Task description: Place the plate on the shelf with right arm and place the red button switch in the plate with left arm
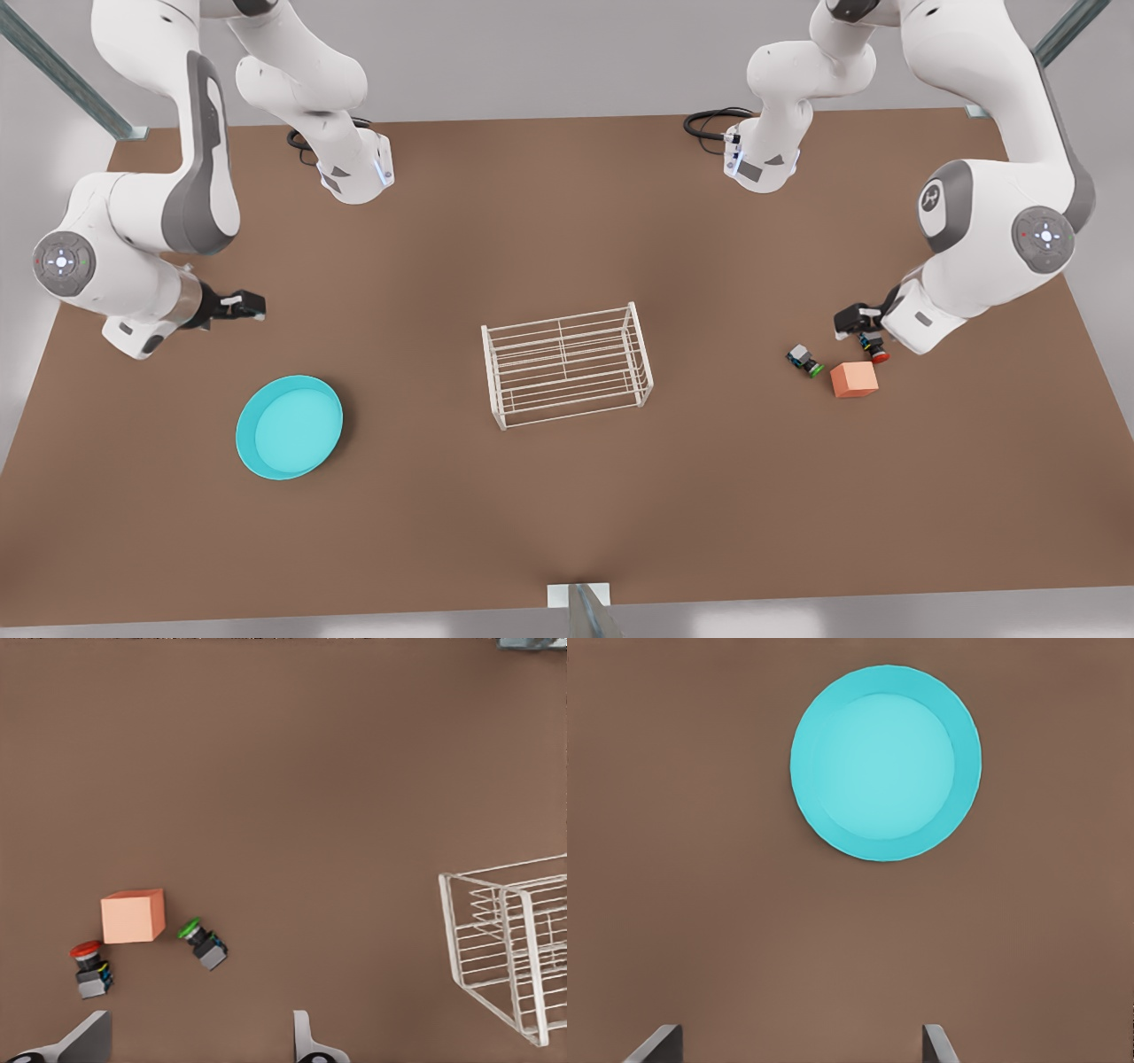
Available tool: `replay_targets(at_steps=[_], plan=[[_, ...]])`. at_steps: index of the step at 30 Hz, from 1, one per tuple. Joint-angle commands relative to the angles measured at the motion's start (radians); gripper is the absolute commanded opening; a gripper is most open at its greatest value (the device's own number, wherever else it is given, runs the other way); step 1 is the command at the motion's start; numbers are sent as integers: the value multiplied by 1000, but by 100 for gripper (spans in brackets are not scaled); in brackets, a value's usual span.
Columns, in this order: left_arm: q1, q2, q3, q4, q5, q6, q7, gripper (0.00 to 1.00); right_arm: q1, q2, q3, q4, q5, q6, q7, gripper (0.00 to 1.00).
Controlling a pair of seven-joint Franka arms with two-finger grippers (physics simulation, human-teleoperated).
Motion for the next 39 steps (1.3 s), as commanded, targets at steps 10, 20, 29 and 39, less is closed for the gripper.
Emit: replay_targets(at_steps=[10,20,29,39], plan=[[1,0,-2,4,8,0,-3,100,-30,111,-11,10,6,197,-115,100],[7,0,1,9,3,2,-3,100,-139,403,-9,184,127,268,-157,100],[7,0,1,3,6,0,-3,100,-214,619,-5,324,231,269,-275,100],[7,0,1,1,8,-1,-3,100,-259,690,-9,313,192,284,-298,100]])
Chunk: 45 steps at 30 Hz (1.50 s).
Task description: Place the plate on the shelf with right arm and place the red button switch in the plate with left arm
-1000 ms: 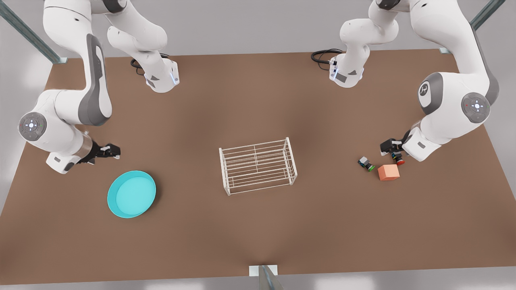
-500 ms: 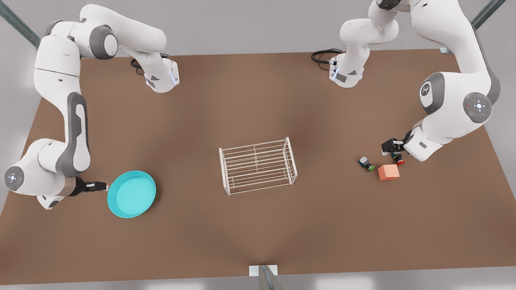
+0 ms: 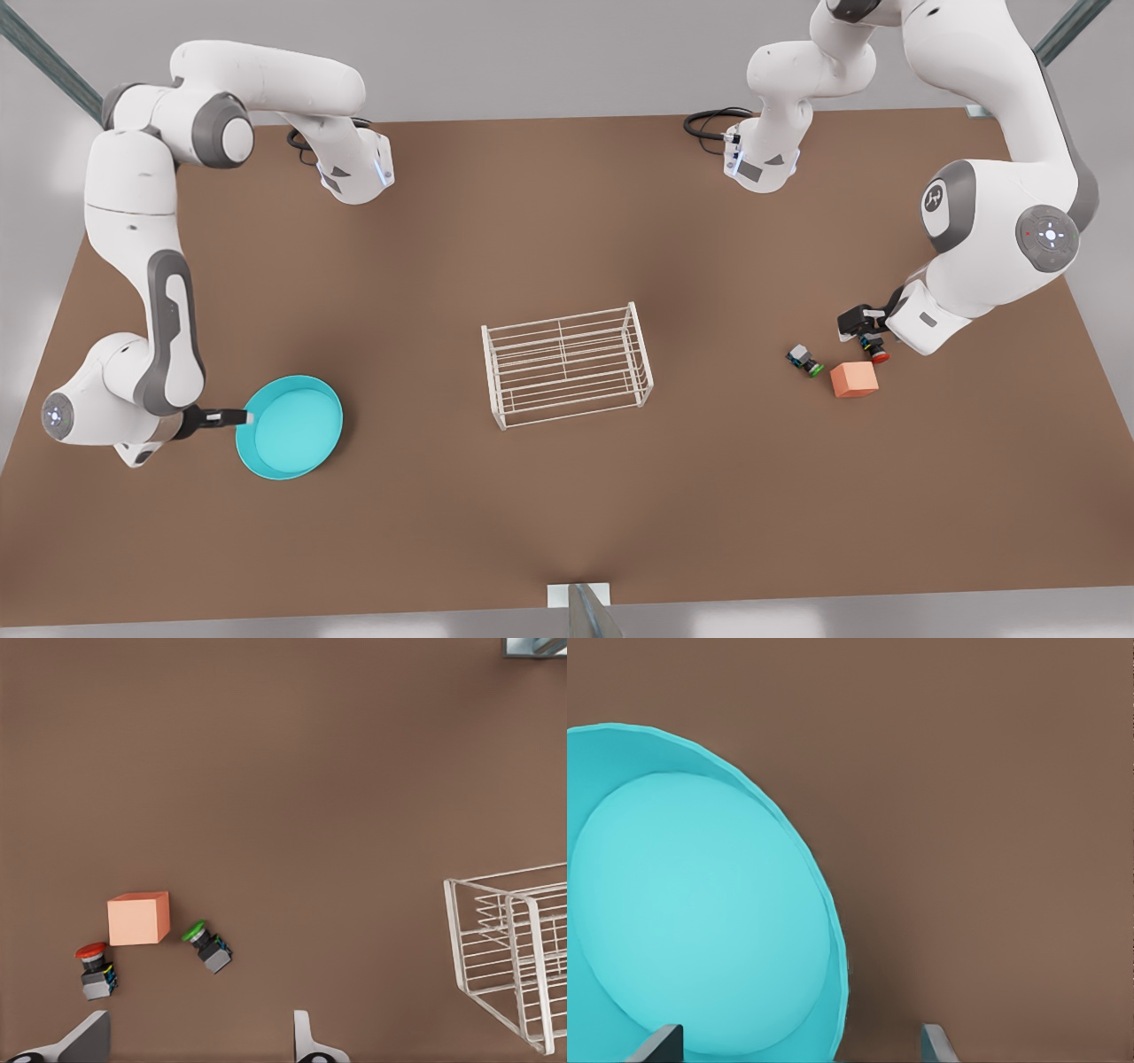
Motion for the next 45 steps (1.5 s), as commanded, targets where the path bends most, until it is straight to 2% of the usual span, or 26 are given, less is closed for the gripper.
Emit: replay_targets(at_steps=[1,7,10,15,21,25,29,36,40,45], plan=[[0,-1,0,0,1,-1,-2,100,-4,15,0,0,-7,6,-97,100],[0,-1,0,-2,1,-4,0,100,-15,57,0,0,-5,37,-126,100],[0,-1,0,-2,1,-6,-2,100,-17,66,0,0,-1,46,-134,93],[0,-1,0,-2,1,-6,-2,100,-11,78,2,6,24,49,-131,89],[0,-1,0,-2,1,-6,-2,100,-3,78,5,14,34,68,-111,72],[0,-1,0,-2,1,-6,-2,100,5,76,8,25,37,66,-89,70],[0,-1,0,-2,1,-6,-2,100,5,76,8,25,36,68,-91,60],[-2,-3,0,-8,3,-6,-3,100,3,100,6,25,31,69,-91,58],[-2,-3,-2,-9,3,-6,-6,100,3,100,6,25,33,74,-89,49],[-3,-7,-2,-22,3,-6,-9,100,8,84,15,25,34,62,-65,47]])
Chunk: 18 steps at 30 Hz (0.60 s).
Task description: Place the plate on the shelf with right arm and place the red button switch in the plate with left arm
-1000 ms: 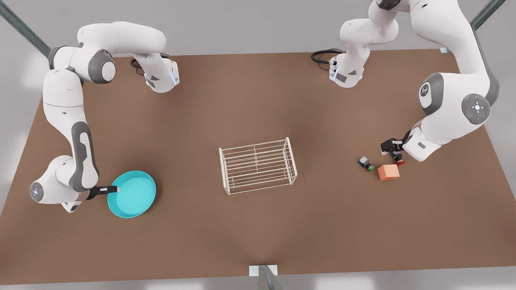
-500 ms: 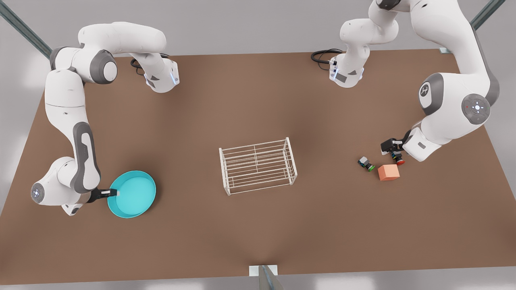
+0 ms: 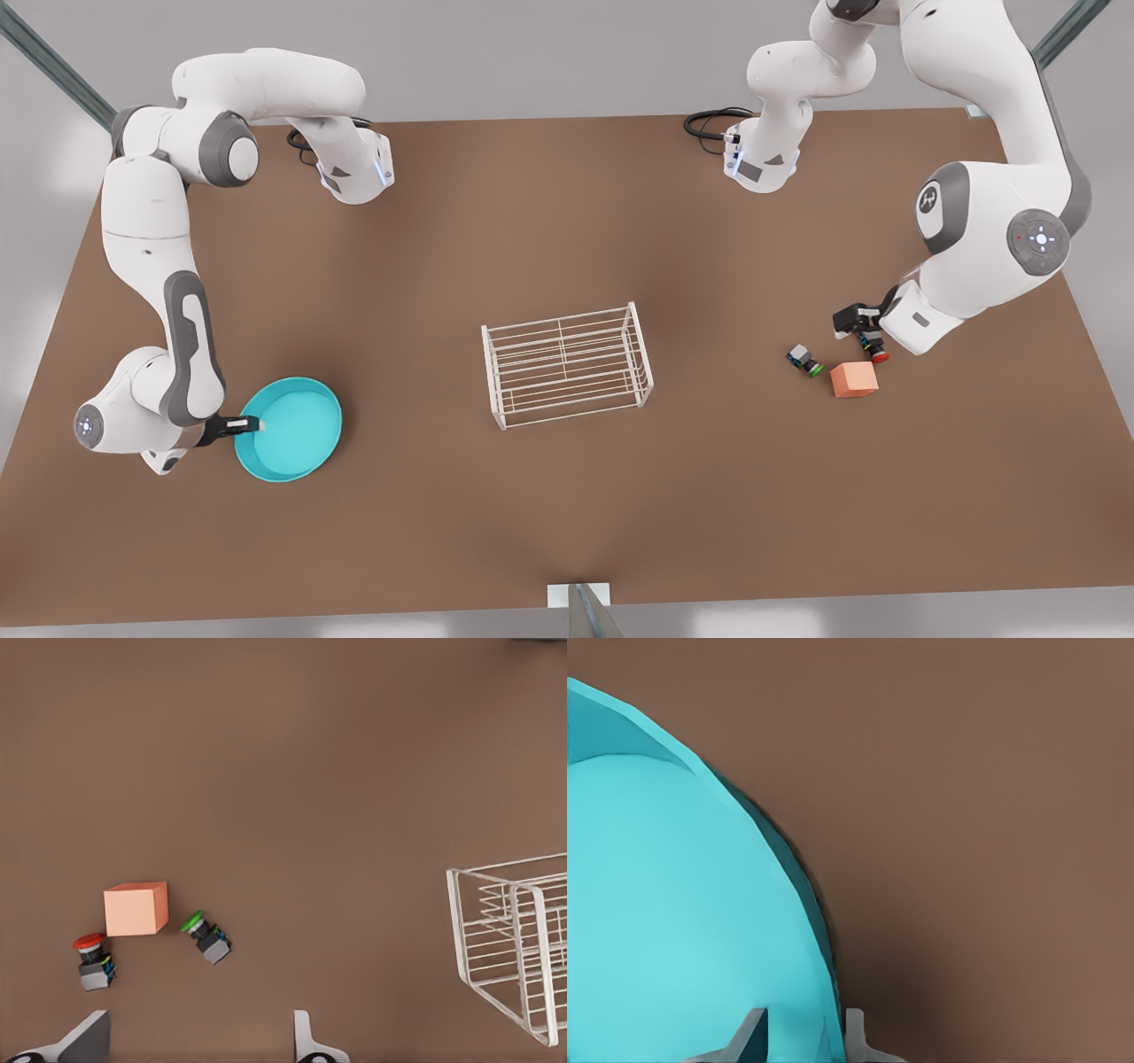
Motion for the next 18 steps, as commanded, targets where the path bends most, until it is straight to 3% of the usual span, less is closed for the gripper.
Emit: replay_targets(at_steps=[1,18], plan=[[0,-1,0,0,1,0,-6,100,0,-3,2,0,0,-5,19,47],[0,-1,0,-1,1,-1,-6,100,13,-32,5,0,0,-55,13,31]])
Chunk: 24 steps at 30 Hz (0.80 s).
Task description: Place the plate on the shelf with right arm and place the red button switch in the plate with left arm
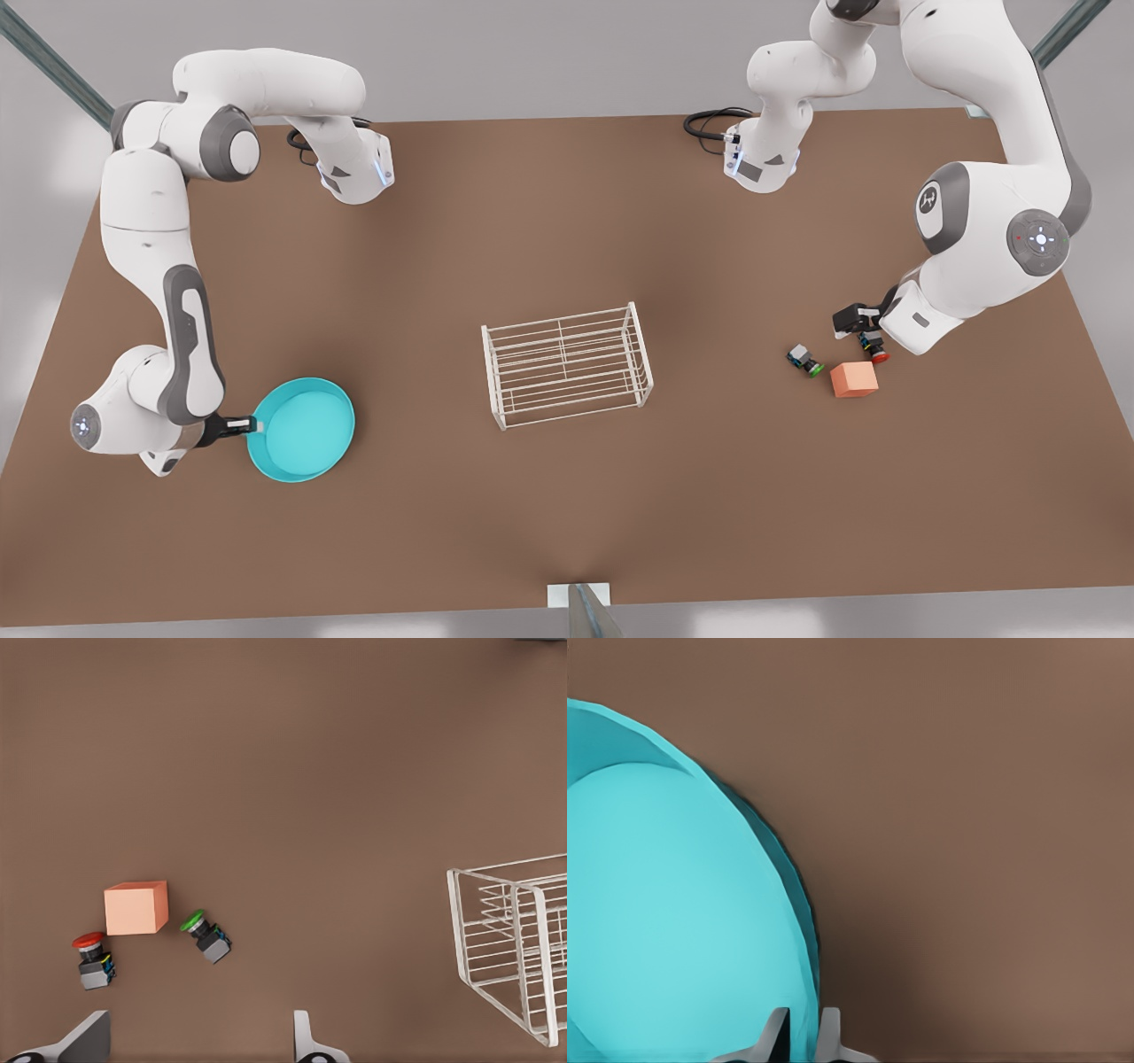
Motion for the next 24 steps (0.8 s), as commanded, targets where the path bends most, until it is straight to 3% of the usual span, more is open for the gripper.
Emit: replay_targets(at_steps=[1,15,24], plan=[[0,-1,0,0,1,-1,-3,100,0,-4,0,0,0,-24,3,29],[0,-1,1,0,1,-1,-1,100,0,-91,20,0,45,-207,18,22],[0,-1,1,0,1,-1,-4,100,2,-192,138,0,104,-354,130,22]])
